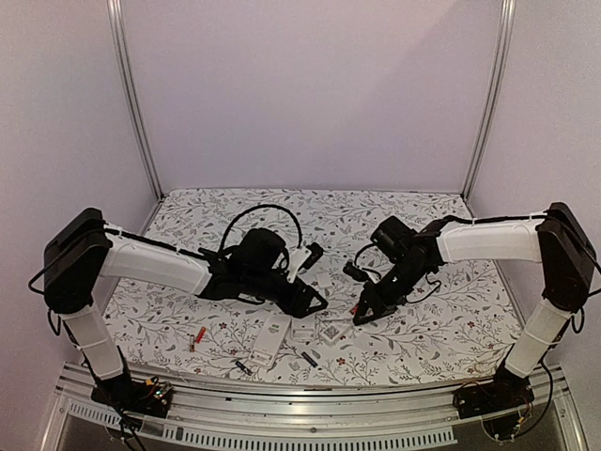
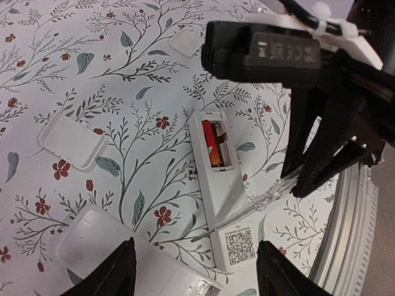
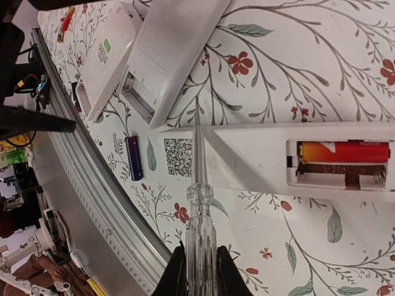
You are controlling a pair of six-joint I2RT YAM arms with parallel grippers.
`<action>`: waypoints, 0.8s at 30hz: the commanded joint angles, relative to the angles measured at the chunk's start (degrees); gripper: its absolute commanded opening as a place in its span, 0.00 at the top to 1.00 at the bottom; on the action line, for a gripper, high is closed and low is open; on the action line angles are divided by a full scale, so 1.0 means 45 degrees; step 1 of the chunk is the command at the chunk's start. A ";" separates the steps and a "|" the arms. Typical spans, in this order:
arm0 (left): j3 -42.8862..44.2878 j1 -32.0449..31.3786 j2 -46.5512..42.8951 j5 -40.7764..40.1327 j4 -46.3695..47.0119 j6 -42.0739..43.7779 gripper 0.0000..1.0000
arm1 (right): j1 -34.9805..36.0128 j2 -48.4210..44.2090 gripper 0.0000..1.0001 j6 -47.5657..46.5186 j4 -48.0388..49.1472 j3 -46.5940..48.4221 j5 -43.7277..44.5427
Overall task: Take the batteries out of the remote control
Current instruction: Adjust the remote control without the battery cover at the center of the board, then hold the remote control without the battery cover at the center of the board.
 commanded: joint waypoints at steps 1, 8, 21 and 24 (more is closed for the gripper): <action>0.0263 -0.1087 0.0563 -0.1707 0.0328 0.0737 0.33 | -0.0054 -0.1456 1.00 0.1348 -0.0113 -0.0042 0.1516; 0.0816 -0.2414 0.1495 -0.3885 0.0281 0.0809 0.33 | -0.0078 -0.3509 1.00 0.3914 -0.0616 -0.1276 0.3672; 0.1880 -0.3381 0.2894 -0.5312 -0.0523 0.1424 0.32 | -0.0081 -0.3499 1.00 0.4593 -0.1106 -0.1512 0.4311; 0.1930 -0.3427 0.3016 -0.5052 -0.0520 0.1611 0.33 | -0.0078 -0.3364 1.00 0.4640 -0.1003 -0.1556 0.4198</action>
